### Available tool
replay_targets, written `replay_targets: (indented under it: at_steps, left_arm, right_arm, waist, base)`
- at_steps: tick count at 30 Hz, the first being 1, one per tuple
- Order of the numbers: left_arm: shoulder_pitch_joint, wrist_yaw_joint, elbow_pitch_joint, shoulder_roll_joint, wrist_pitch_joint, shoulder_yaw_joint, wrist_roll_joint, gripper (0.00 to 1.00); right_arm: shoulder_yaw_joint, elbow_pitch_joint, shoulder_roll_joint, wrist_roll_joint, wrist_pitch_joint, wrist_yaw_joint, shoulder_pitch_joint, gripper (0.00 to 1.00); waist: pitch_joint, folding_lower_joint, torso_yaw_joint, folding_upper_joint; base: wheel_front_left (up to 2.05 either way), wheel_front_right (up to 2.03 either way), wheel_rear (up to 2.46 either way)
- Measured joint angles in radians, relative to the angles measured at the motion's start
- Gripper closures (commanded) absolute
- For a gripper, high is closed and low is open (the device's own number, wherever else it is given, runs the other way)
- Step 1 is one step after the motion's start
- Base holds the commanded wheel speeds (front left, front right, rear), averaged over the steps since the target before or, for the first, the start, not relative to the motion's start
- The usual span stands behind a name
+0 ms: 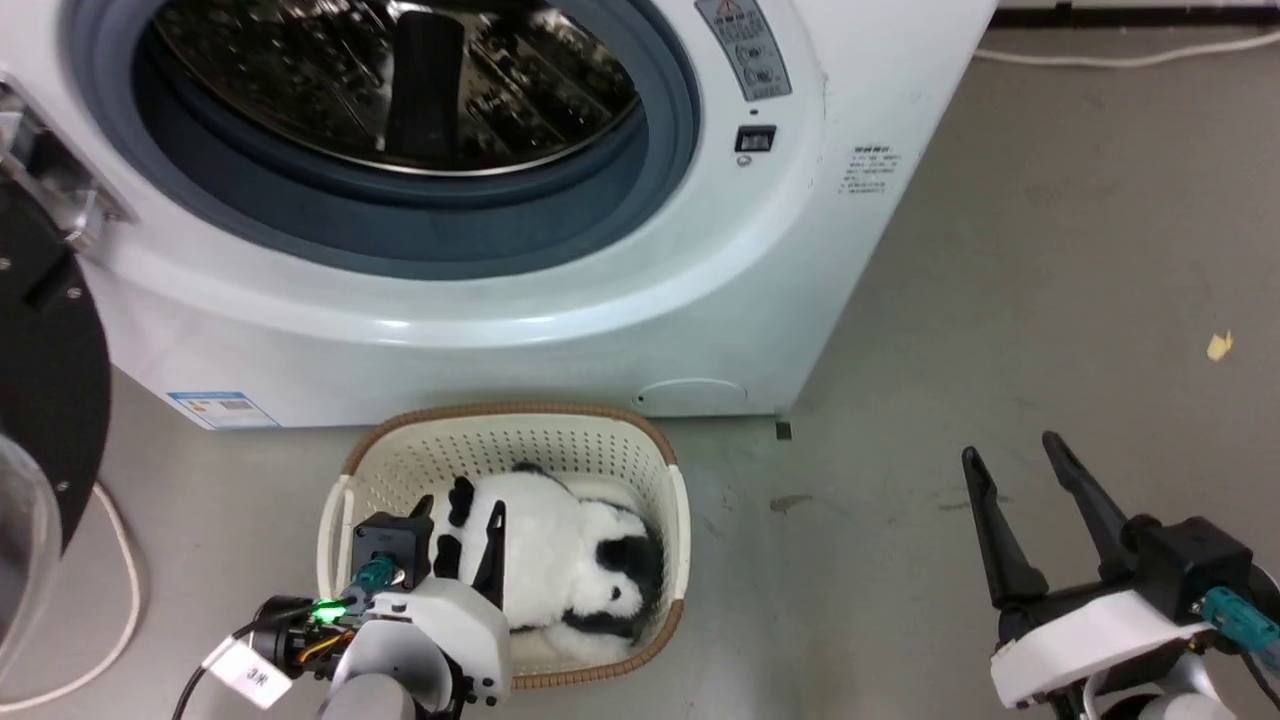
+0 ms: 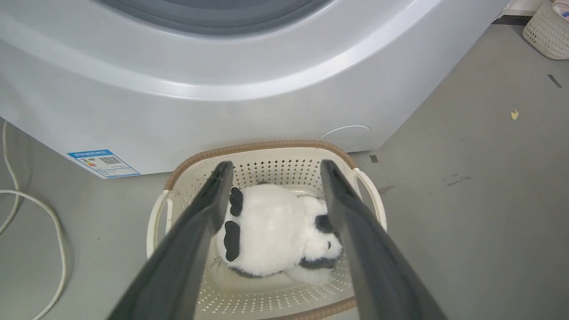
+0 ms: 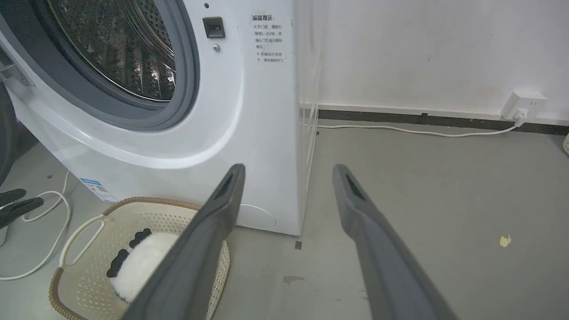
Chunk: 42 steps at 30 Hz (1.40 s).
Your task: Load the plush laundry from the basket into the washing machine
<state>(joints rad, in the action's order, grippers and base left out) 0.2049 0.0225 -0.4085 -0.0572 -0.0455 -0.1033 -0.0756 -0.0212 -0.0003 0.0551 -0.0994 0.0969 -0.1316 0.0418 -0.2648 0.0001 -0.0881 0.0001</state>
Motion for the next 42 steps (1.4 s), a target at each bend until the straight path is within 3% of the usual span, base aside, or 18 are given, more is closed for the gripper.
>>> replay_targets:
  at_steps: [30, 42]
  left_arm:
    - [0.289, 0.031, -0.377, -0.111, 0.091, -0.065, -0.078, 0.00]
    - [0.433, 0.020, -0.506, -0.169, 0.196, -0.119, -0.086, 0.00]
  right_arm:
    - [0.027, 0.022, 0.000, -0.131, 0.060, 0.000, 0.082, 0.00]
    - [0.049, 0.028, 0.000, -0.195, 0.086, 0.000, 0.120, 0.00]
  waist:
    - [-0.276, 0.0000, -0.107, 0.0000]
    - [-0.402, 0.0000, -0.159, 0.0000]
  base:
    - [0.00, 0.00, 0.00]
    - [0.00, 0.00, 0.00]
